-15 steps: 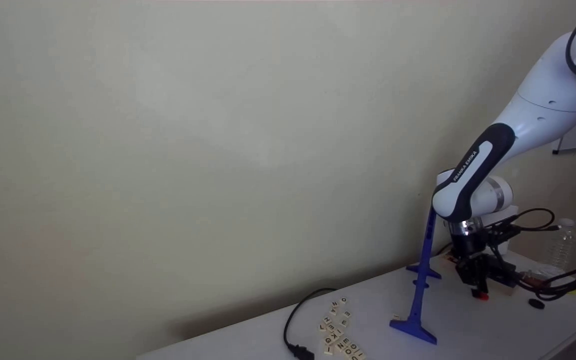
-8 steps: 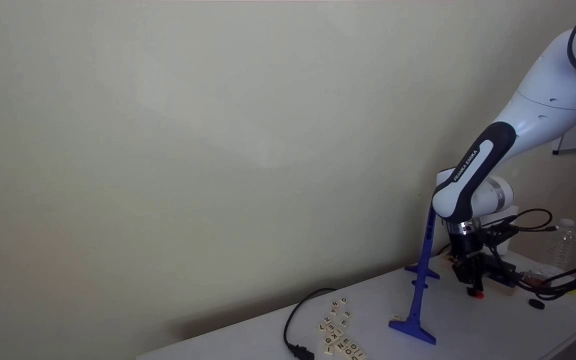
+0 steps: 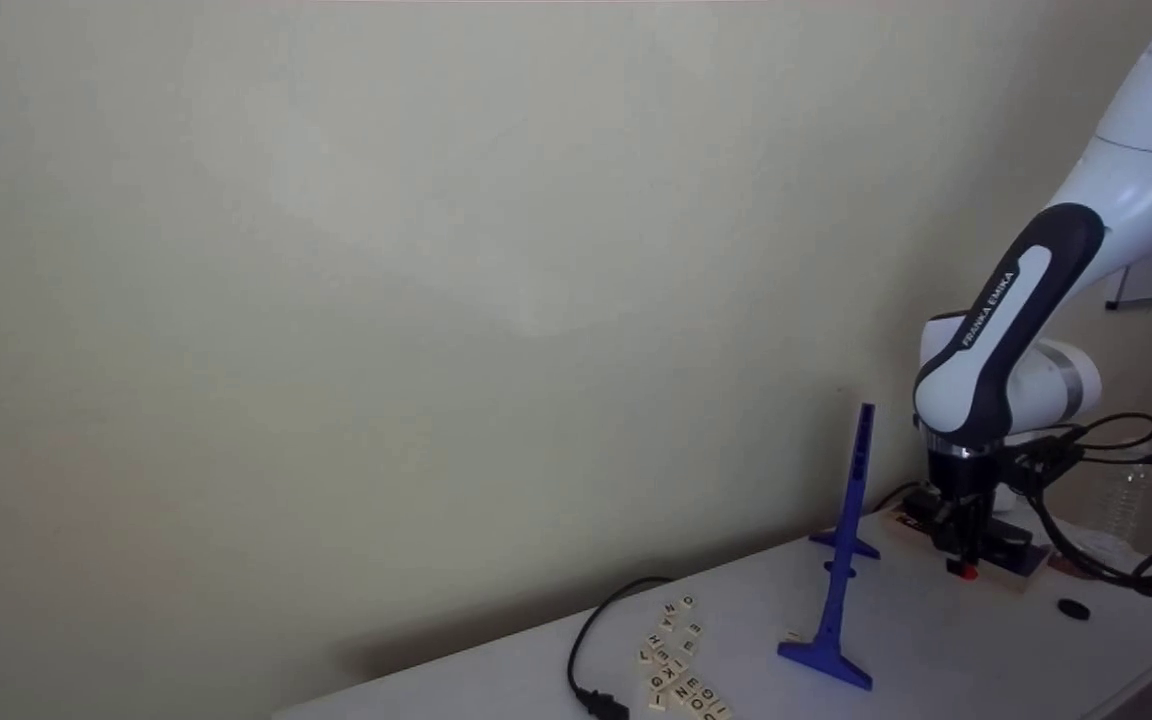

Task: Pick up the red token and place in the second row from the right of the purple object on top of the other tokens

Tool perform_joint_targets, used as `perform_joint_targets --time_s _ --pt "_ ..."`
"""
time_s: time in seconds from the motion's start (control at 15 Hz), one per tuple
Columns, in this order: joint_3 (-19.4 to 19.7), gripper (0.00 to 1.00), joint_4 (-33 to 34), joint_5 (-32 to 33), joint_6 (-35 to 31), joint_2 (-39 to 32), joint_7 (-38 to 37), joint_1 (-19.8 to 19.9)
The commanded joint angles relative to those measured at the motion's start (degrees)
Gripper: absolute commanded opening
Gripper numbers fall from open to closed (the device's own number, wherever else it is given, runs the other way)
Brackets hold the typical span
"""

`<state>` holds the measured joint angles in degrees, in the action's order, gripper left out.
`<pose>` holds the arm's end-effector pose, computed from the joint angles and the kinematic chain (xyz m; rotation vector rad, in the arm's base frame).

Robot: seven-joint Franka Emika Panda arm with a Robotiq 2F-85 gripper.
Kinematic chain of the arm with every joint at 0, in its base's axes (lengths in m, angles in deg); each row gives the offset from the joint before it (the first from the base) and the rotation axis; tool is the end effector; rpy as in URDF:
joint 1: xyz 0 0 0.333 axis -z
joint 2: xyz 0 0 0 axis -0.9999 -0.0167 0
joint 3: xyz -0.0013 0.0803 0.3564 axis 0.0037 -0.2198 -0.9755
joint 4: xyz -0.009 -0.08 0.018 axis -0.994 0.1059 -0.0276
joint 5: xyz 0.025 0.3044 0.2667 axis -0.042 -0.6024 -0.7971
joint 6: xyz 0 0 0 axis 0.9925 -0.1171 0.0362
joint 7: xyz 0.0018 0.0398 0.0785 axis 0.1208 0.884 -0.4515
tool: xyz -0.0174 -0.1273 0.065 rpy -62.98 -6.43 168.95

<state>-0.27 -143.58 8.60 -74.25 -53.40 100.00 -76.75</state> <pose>0.5563 -0.1958 0.0628 3.0179 0.2753 -0.2168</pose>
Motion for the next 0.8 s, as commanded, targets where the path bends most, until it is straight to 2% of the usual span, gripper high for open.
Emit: perform_joint_targets --time_s 0.0,0.13,0.4,0.53,0.73 --pt "0.93 0.10 -10.60 2.56 -6.22 8.26 0.36 0.32" --pt "0.77 0.10 -14.84 2.75 -10.13 11.61 1.08 1.13" --pt "-2.58 0.10 -21.95 1.03 -16.91 17.81 4.57 4.89" --pt "-5.95 0.10 -24.77 -0.16 -19.74 20.39 6.78 7.96" --pt "-13.34 0.10 -27.72 -2.14 -22.74 23.28 9.96 14.25"
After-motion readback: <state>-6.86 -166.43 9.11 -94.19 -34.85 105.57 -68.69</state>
